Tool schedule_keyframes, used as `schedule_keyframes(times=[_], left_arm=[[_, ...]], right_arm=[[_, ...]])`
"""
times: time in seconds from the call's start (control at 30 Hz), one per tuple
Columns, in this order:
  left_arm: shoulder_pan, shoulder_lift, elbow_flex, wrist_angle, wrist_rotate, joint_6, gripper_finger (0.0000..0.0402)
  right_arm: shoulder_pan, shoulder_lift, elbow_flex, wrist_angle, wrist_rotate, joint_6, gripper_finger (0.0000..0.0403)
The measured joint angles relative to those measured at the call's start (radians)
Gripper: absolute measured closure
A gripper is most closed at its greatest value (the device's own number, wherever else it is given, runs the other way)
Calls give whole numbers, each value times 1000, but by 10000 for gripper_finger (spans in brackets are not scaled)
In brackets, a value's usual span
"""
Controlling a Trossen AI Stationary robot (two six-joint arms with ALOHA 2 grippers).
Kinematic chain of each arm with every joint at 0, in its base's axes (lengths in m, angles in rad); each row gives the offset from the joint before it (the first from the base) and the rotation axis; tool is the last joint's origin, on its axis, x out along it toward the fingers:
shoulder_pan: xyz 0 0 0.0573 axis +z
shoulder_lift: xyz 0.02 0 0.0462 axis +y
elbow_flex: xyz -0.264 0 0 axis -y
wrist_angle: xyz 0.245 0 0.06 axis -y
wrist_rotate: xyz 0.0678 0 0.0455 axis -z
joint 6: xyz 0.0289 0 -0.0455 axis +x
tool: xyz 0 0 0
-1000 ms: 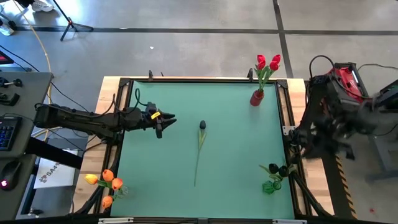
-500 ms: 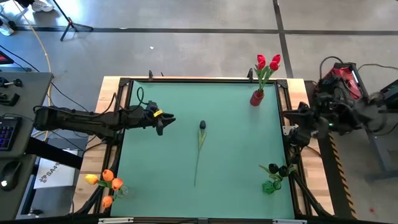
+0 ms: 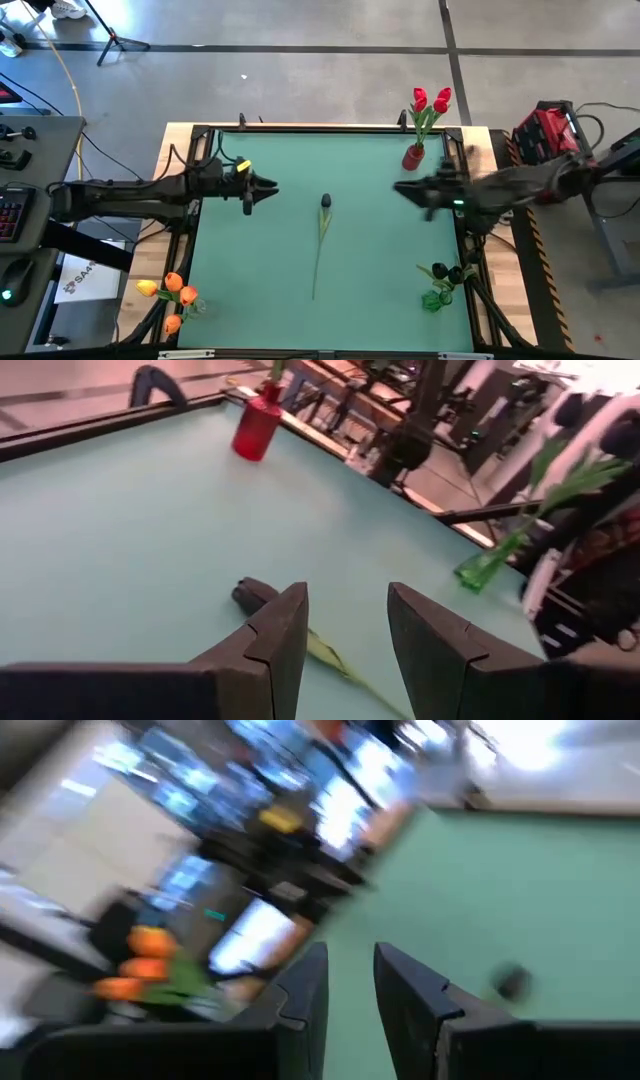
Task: Sort flowers into vase by color
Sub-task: Put the black tulip into the green vase
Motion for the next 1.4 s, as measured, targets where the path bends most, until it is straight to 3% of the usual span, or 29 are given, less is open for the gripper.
schedule_keyframes(times=[0.13,0.27,0.33,0.53,0.77,1.4], left_arm=[[16,-50,0,-64,45,3,275],[18,-114,0,-190,101,35,275],[17,-148,0,-265,117,38,275],[17,-229,0,-425,119,29,275],[17,-268,0,-495,120,63,275],[14,-271,0,-507,127,79,275]], right_arm=[[-192,149,-2,-88,-197,112,330],[-342,323,-2,-14,-411,121,330],[-389,414,-2,23,-466,155,330],[-448,653,-2,96,-515,307,330],[-466,859,-2,242,-584,380,330],[-536,1039,0,376,-656,320,330]])
